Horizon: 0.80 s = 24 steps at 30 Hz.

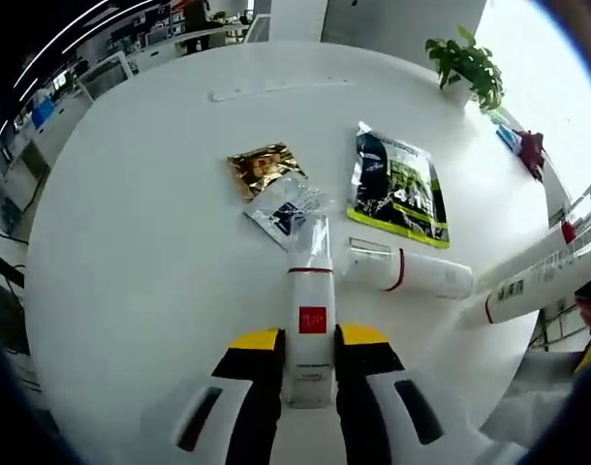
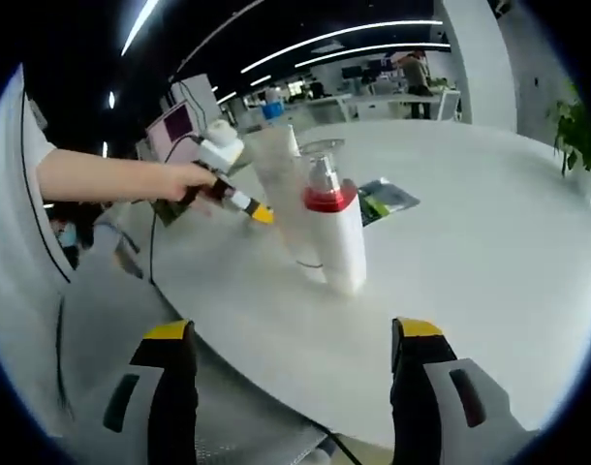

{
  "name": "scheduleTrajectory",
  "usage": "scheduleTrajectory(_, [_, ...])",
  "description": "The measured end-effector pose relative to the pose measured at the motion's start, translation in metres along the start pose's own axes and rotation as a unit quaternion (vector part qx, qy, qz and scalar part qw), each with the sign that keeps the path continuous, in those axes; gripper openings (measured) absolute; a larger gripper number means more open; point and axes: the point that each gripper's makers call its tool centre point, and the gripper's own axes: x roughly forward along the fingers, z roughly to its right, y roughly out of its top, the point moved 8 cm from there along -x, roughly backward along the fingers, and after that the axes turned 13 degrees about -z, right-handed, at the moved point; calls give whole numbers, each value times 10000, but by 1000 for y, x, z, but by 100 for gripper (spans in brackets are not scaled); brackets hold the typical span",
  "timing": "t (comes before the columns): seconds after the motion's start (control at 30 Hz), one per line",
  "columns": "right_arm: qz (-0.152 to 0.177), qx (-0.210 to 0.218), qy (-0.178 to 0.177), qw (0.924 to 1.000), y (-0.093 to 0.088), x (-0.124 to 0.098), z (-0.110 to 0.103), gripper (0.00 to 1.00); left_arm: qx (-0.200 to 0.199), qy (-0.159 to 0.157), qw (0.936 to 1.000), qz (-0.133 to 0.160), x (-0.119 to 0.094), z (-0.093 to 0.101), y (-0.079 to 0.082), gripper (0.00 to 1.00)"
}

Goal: Arrange the skincare products in the storage area until every visible bottle or jar stands upright without overlapping.

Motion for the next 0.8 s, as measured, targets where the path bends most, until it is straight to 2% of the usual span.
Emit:
scheduleTrajectory(0.17, [26, -53, 318, 9995, 1, 7, -15, 82, -21, -55, 9998, 203, -13, -3, -4, 21])
scheduleTrajectory(0.4, [41, -275, 636, 9976, 9, 15, -34, 81, -85, -83, 9985, 533, -33, 7, -22, 21])
scheduleTrajectory(0.53, [86, -392, 875, 9954, 18, 17, -44, 79, 69, -52, 9969, 787, -52, 14, -34, 21])
scheduleTrajectory(0.67, [273, -470, 1003, 9935, 32, 15, -50, 76, 234, -46, 9942, 1052, -70, 20, -40, 21])
scheduleTrajectory(0.8, [506, -349, 1197, 9909, 45, 12, -55, 75, 387, -43, 9888, 1439, -90, 35, -54, 21])
